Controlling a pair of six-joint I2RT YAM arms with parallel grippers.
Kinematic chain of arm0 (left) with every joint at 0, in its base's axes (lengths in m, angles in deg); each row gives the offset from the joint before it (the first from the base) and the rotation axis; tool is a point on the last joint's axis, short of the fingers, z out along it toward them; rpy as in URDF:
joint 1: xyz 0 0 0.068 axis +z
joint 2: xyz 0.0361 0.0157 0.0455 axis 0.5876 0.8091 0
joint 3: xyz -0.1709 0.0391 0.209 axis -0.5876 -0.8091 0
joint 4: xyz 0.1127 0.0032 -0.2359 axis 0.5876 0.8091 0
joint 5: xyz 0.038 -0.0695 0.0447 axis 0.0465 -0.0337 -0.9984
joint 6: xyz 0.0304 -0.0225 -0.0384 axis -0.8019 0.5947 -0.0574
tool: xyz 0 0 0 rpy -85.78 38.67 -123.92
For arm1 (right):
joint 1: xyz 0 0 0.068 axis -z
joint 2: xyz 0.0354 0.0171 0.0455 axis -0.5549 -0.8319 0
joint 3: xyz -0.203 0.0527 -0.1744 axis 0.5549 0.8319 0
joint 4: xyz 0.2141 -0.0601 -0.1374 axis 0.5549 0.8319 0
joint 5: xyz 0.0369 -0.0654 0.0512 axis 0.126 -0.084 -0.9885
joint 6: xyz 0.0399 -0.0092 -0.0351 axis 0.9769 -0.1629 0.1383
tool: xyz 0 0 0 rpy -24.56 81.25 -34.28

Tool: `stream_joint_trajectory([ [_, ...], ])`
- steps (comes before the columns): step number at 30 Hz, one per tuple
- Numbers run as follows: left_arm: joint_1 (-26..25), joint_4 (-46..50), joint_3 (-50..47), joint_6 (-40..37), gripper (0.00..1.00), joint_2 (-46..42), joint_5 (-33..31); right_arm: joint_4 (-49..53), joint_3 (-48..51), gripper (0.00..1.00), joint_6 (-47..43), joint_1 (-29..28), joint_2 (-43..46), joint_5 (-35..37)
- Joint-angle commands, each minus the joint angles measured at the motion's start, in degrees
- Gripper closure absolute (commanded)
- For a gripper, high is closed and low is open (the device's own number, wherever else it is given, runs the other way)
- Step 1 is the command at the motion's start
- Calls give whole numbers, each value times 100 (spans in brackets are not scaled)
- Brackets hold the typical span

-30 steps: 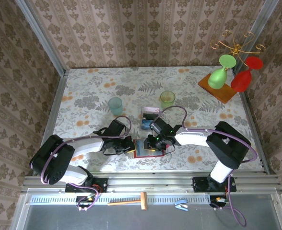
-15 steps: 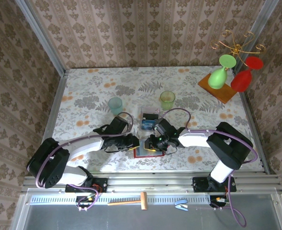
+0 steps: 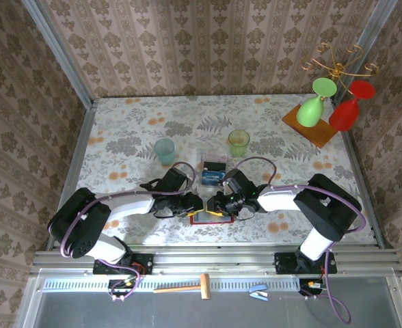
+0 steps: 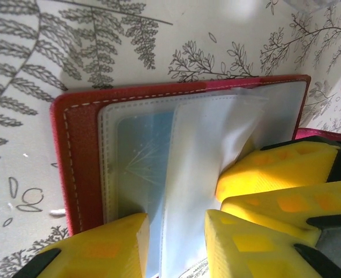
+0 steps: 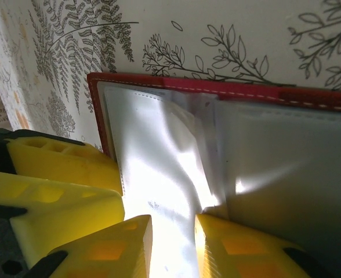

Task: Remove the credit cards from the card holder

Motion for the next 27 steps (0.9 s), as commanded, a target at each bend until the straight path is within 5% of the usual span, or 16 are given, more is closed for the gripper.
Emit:
stream_joint_trajectory([
  [1,-41,-113,-38,95,68,116,35,4,228,71,143,40,-260,117],
  [16,-57,-152,102,105,79,117,123,47,198,71,192,89,-21,74],
  [27,-51,-48,483,-67,78,246,293,1945,-438,70,-531,147,892,719],
])
